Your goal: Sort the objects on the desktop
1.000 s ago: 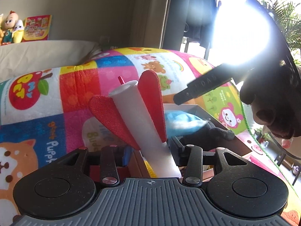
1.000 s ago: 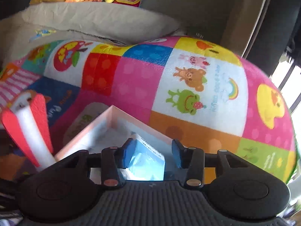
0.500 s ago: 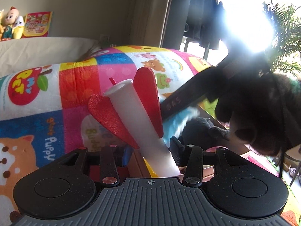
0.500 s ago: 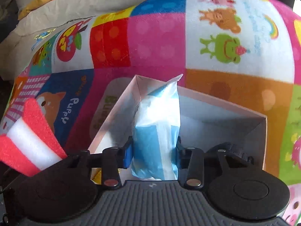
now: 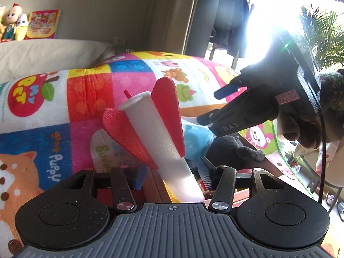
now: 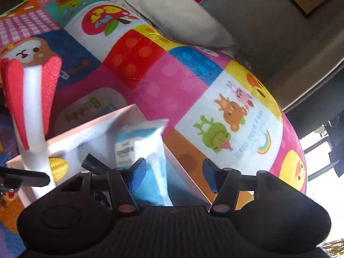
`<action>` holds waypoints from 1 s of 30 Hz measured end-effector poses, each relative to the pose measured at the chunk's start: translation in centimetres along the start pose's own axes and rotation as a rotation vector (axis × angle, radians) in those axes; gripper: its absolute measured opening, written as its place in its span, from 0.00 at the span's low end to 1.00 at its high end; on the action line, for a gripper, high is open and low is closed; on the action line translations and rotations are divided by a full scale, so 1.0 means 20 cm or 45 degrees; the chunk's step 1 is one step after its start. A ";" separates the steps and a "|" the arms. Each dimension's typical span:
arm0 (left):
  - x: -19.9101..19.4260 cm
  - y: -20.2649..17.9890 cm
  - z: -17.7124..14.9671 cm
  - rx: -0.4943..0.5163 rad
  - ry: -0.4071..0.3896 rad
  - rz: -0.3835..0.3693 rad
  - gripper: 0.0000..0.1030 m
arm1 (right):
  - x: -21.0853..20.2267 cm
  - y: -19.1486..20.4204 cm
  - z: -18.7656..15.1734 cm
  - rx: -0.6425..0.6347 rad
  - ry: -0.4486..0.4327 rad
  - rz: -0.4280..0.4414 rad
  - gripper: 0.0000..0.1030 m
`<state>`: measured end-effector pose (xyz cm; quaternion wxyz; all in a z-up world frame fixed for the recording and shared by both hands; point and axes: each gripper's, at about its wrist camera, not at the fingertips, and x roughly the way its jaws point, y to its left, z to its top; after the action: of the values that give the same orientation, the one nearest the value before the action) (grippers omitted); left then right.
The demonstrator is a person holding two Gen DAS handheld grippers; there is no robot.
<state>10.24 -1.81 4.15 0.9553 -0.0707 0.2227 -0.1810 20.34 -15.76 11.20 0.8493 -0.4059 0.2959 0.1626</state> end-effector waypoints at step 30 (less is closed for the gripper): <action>-0.10 0.03 0.19 -0.002 -0.064 0.086 0.94 | -0.27 -0.26 -0.26 0.818 -0.244 0.345 0.41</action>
<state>10.45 -0.33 8.20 0.9661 -0.0686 0.2010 -0.1466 16.98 -23.25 15.12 0.9281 -0.0583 0.3021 0.2098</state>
